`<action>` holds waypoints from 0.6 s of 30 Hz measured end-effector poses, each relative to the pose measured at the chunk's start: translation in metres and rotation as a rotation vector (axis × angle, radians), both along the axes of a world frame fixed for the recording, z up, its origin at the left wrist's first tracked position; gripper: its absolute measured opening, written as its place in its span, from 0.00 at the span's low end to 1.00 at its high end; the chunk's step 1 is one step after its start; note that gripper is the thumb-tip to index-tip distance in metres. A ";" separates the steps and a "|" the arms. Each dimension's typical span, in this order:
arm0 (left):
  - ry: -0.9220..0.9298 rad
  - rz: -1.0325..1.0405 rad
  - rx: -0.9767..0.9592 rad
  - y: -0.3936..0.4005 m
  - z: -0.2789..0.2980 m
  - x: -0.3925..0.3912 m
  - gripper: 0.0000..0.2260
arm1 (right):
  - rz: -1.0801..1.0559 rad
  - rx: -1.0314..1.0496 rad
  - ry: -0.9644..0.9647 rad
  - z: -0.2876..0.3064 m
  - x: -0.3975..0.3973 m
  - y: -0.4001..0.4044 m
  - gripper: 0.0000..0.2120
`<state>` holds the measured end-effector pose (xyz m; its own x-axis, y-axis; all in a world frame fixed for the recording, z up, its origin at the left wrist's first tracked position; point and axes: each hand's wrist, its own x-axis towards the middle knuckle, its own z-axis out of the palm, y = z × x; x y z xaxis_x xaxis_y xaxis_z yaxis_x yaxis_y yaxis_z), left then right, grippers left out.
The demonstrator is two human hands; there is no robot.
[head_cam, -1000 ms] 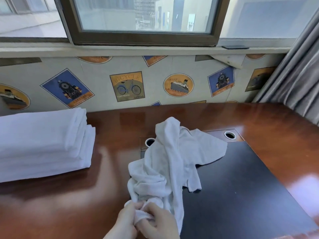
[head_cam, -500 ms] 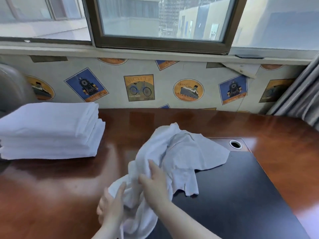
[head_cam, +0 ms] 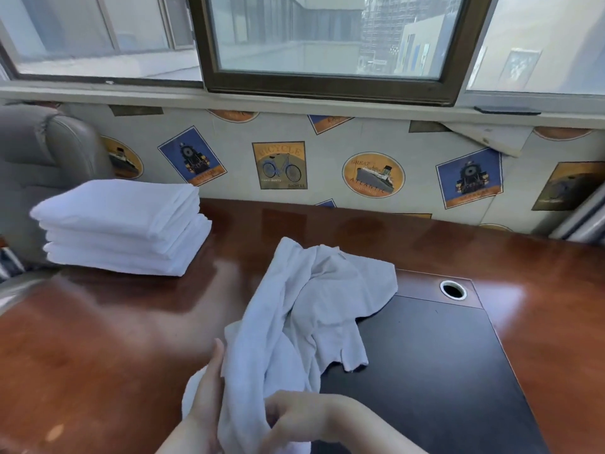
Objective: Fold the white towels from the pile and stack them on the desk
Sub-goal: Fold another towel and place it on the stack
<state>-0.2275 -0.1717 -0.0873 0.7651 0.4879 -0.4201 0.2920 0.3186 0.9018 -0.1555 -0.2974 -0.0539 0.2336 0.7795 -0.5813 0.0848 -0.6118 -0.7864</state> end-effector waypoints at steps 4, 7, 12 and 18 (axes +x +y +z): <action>0.198 -0.251 -0.087 0.014 0.002 0.029 0.23 | -0.492 0.166 0.417 -0.010 0.024 -0.006 0.16; 0.276 -0.052 -0.161 0.024 0.002 0.046 0.17 | -1.093 0.151 0.175 -0.035 0.050 -0.003 0.10; 0.315 0.170 0.260 0.071 -0.003 0.065 0.15 | -1.299 0.087 0.028 -0.065 0.102 -0.003 0.23; 0.249 -0.043 0.636 0.112 -0.021 0.111 0.12 | -1.231 -0.016 -0.095 -0.089 0.134 0.025 0.08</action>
<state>-0.1166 -0.0596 -0.1084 0.7068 0.6695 -0.2283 0.5159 -0.2670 0.8140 -0.0213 -0.2727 -0.1434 0.8484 0.0041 -0.5293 -0.4978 -0.3339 -0.8004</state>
